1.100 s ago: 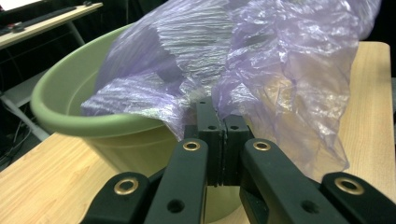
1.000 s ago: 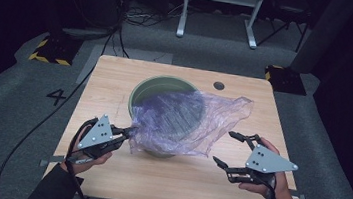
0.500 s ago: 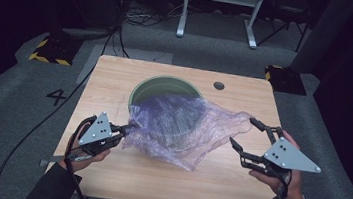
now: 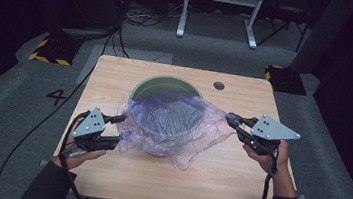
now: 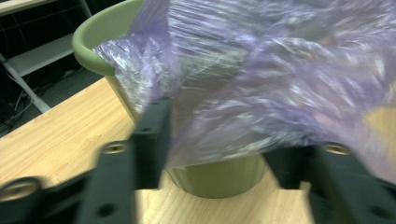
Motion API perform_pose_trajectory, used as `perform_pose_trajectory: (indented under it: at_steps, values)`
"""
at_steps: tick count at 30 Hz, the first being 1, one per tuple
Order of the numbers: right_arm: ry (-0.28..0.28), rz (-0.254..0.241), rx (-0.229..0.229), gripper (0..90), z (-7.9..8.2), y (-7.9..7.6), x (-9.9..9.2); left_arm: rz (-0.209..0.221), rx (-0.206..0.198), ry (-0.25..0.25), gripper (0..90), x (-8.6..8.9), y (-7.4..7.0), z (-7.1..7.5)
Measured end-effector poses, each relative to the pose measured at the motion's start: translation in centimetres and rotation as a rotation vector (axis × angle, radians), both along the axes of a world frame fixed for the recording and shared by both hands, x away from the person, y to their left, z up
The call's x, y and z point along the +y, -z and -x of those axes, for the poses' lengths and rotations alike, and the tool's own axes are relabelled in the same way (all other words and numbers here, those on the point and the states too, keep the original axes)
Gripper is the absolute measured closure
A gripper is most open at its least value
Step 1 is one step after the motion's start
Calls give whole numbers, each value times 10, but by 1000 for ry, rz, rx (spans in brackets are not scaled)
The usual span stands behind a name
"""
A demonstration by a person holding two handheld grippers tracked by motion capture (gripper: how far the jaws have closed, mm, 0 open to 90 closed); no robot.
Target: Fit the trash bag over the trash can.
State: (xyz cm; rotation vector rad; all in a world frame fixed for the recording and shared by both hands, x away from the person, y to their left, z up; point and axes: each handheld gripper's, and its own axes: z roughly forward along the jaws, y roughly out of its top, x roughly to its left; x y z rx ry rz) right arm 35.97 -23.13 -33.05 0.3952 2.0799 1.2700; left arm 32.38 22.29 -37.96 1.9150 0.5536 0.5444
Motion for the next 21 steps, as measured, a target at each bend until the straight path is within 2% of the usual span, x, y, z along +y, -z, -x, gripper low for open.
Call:
perform_pose_trajectory:
  at_steps: [2, 4, 10, 12, 14, 15, 16, 21]
  values:
    - [9, -1, -1, 866, 0, 0, 1, 9, 3, 7, 285, 5, -3, 3]
    - [23, -12, -4, 881, 0, -2, 1, 13, -11, -14, 227, 9, -6, 7]
    - [63, -56, -8, 897, -2, -7, -4, 3, -34, -34, 176, 26, -13, 15]
    - [73, -77, -2, 899, -3, -8, -6, 12, -38, -24, 167, 33, -15, 17]
    - [78, -84, 2, 899, -4, -8, -7, 12, -37, -37, 164, 36, -15, 17]
    - [81, -86, 3, 899, -4, -8, -7, 27, -33, -27, 163, 38, -16, 17]
    - [81, -88, 5, 899, -4, -8, -7, 41, -27, -15, 163, 39, -17, 18]
    - [80, -101, 18, 899, -5, -6, -4, 33, -54, -11, 161, 31, -23, 23]
